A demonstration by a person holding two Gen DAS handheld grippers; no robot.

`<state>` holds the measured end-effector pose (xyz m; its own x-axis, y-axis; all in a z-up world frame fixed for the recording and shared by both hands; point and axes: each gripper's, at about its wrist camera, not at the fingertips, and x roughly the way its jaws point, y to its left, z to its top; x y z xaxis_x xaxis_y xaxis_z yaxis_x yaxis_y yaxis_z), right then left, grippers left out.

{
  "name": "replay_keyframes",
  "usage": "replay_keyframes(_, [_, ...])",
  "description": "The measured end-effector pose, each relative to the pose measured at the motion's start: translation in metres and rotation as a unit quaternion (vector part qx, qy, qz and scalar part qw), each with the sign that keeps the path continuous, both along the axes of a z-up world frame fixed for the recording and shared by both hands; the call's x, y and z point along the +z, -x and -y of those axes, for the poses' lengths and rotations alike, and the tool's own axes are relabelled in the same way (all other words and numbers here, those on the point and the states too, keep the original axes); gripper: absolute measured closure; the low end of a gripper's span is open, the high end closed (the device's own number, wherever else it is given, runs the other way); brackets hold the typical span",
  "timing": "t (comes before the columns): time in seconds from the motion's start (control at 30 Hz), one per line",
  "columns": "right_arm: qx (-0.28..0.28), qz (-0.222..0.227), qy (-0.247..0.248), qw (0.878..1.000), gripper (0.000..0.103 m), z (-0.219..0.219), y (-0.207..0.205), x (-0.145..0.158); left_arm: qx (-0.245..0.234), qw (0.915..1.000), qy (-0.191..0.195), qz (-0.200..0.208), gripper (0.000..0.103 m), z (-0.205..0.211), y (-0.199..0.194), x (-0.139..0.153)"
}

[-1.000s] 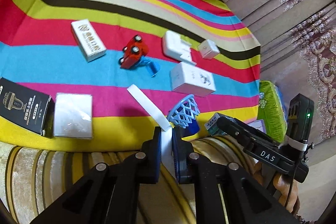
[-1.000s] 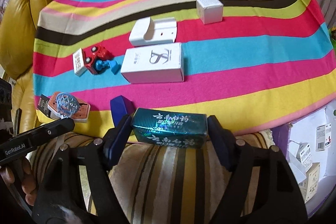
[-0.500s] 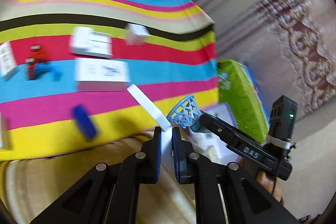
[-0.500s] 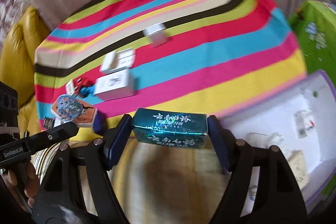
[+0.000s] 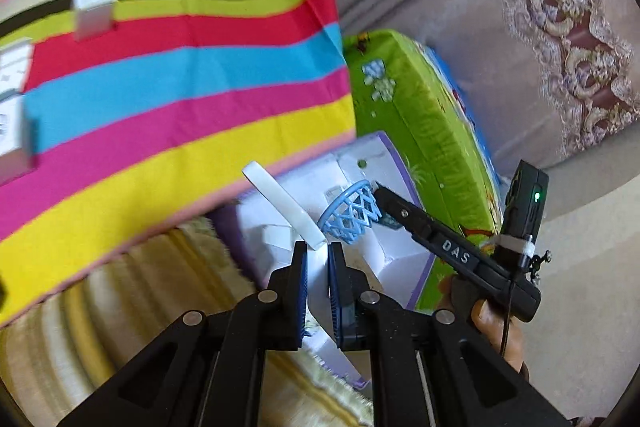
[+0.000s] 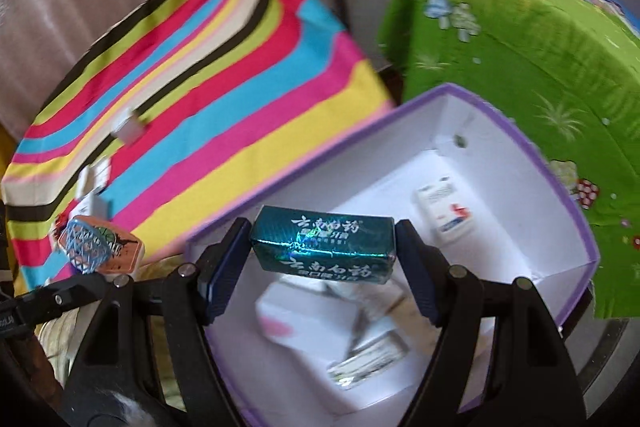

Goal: Organize rigid objects
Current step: 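Carry the teal box and hoop toy into the cardboard box while opening both grippers, then move both grippers back over the table toward the navy blue case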

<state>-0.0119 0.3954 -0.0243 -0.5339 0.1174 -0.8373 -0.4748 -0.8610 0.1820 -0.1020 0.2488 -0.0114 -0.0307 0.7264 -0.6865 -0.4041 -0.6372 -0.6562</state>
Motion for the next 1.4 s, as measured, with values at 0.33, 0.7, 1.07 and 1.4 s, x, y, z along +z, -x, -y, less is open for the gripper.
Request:
replay_keyframes(0.33, [-0.023,0.008,-0.002,1.000,0.025,-0.016,-0.002,-0.012,-0.013,0.9995,0.010,0.028,0.050,-0.038,0.009,-0.023])
replay_keyframes(0.7, [-0.022,0.010,-0.001,1.000,0.019,-0.010,-0.005,-0.010,0.010,0.9995,0.011,-0.027,0.041,-0.008,0.008,-0.004])
replay_keyframes(1.07, [0.009,0.013,-0.010,1.000,0.018,0.018,0.005,0.001,0.036,0.9933,0.026,-0.107,0.041,0.029,0.003,0.021])
replay_keyframes(1.4, [0.044,0.015,-0.015,0.999,0.016,0.054,0.019,0.007,0.095,0.9864,0.035,-0.130,0.041,0.089,0.001,0.024])
